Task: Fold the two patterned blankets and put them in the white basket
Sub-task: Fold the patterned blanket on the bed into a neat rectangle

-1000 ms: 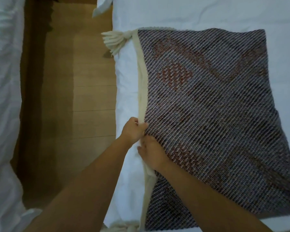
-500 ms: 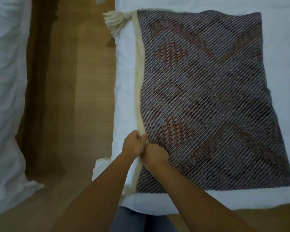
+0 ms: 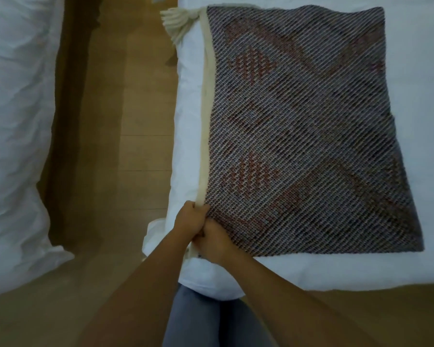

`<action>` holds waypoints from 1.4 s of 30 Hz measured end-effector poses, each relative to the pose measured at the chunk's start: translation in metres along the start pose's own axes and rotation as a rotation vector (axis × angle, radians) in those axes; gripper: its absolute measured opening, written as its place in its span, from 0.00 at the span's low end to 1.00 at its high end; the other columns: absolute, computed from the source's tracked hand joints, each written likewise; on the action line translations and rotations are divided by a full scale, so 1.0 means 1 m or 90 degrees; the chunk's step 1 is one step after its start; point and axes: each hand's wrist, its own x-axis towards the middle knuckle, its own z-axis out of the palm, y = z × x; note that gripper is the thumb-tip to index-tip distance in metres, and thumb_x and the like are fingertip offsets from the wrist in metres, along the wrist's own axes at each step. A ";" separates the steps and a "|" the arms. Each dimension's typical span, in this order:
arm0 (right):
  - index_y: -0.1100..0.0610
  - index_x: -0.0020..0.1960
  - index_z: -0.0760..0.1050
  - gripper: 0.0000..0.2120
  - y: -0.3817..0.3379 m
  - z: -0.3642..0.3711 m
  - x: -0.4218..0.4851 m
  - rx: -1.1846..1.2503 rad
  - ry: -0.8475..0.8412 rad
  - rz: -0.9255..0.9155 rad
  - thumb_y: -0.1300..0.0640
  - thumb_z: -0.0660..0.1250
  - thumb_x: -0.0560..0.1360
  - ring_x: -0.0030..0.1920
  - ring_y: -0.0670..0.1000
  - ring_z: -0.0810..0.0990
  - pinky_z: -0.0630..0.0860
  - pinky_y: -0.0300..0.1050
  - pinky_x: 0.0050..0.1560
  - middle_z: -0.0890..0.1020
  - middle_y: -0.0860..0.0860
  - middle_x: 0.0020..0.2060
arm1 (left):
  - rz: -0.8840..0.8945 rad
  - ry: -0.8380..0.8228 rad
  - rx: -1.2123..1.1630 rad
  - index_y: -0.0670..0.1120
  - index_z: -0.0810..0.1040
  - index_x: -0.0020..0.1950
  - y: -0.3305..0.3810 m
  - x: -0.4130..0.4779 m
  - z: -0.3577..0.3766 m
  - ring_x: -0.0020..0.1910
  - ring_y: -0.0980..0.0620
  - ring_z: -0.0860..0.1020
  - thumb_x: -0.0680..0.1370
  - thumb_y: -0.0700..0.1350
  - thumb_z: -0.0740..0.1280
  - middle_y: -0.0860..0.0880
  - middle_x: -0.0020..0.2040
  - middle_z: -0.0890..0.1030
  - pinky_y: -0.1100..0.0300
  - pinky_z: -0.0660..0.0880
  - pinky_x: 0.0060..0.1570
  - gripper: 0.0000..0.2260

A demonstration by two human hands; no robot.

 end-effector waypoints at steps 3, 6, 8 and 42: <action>0.65 0.44 0.74 0.06 0.025 -0.012 -0.015 -0.047 0.104 0.002 0.64 0.60 0.75 0.41 0.54 0.75 0.74 0.54 0.49 0.78 0.60 0.43 | -0.006 -0.016 0.084 0.38 0.70 0.55 -0.011 -0.004 0.002 0.49 0.43 0.75 0.76 0.51 0.65 0.40 0.52 0.77 0.53 0.70 0.49 0.17; 0.63 0.48 0.73 0.05 0.047 -0.028 -0.019 -0.094 0.245 0.024 0.62 0.60 0.75 0.49 0.54 0.73 0.71 0.46 0.52 0.75 0.56 0.48 | -0.029 -0.059 0.133 0.37 0.65 0.63 -0.027 -0.012 0.012 0.54 0.42 0.75 0.75 0.53 0.67 0.39 0.58 0.75 0.57 0.69 0.48 0.25; 0.63 0.58 0.72 0.12 0.056 -0.029 -0.021 -0.154 0.190 0.025 0.60 0.61 0.76 0.58 0.55 0.69 0.66 0.46 0.61 0.73 0.57 0.56 | -0.038 -0.079 0.158 0.39 0.64 0.58 -0.039 -0.018 0.021 0.49 0.45 0.74 0.75 0.54 0.66 0.38 0.57 0.75 0.58 0.68 0.44 0.23; 0.68 0.55 0.72 0.13 0.172 -0.174 -0.083 0.124 0.575 0.369 0.60 0.63 0.74 0.56 0.62 0.74 0.71 0.57 0.60 0.77 0.64 0.54 | 0.484 -0.043 0.979 0.38 0.34 0.73 0.007 -0.047 0.124 0.74 0.34 0.41 0.82 0.46 0.50 0.36 0.75 0.39 0.39 0.51 0.71 0.29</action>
